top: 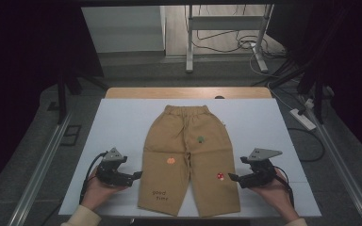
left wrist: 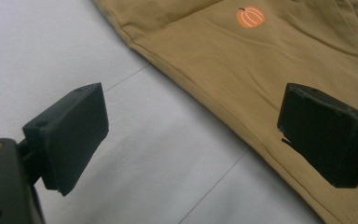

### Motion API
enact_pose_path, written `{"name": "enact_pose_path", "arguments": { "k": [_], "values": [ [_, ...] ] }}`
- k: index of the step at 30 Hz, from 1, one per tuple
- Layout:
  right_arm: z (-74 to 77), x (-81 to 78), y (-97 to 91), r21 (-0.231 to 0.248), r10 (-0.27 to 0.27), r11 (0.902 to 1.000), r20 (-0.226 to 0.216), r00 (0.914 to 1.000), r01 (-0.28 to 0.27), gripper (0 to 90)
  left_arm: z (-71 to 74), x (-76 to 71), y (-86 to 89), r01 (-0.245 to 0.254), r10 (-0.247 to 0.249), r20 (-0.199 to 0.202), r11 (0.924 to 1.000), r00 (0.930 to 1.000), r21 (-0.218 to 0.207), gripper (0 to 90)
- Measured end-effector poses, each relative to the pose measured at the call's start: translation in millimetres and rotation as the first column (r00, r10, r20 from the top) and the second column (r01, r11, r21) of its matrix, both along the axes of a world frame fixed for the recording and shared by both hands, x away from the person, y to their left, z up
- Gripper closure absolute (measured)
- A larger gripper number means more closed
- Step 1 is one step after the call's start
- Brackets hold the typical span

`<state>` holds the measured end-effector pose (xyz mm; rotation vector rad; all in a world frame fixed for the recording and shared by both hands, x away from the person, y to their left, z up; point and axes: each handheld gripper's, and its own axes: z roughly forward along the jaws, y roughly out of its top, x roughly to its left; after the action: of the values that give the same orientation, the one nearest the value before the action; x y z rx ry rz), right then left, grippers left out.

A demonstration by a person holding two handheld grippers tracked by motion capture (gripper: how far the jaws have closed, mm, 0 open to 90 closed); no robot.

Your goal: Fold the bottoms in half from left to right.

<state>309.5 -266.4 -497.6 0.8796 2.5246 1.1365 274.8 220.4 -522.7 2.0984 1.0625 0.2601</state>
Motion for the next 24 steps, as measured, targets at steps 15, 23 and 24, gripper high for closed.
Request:
{"name": "enact_pose_path", "arguments": {
  "k": [15, 23, 24],
  "values": [
    [3.8, 0.5, 23.8, 0.02, 0.04, 0.999, -0.006, 0.9992, -0.04, 16.9, 2.1, 0.4, 2.7, 0.001, -0.001, 0.005, 0.9999, 1.0, -0.016, 9.1],
    [8.2, 1.1, 42.6, 0.015, 0.079, 0.9968, -0.008, 0.9969, -0.079, 17.0, 2.9, -0.6, 4.0, -0.007, 0.008, 0.007, 0.9998, 0.9999, -0.02, 9.6],
    [8.4, 0.9, 44.9, 0.013, 0.084, 0.9964, -0.007, 0.9964, -0.084, 17.0, 2.9, 0.2, 3.5, -0.005, 0.005, 0.007, 0.9999, 1.0, -0.014, 9.6]
  ]
}}
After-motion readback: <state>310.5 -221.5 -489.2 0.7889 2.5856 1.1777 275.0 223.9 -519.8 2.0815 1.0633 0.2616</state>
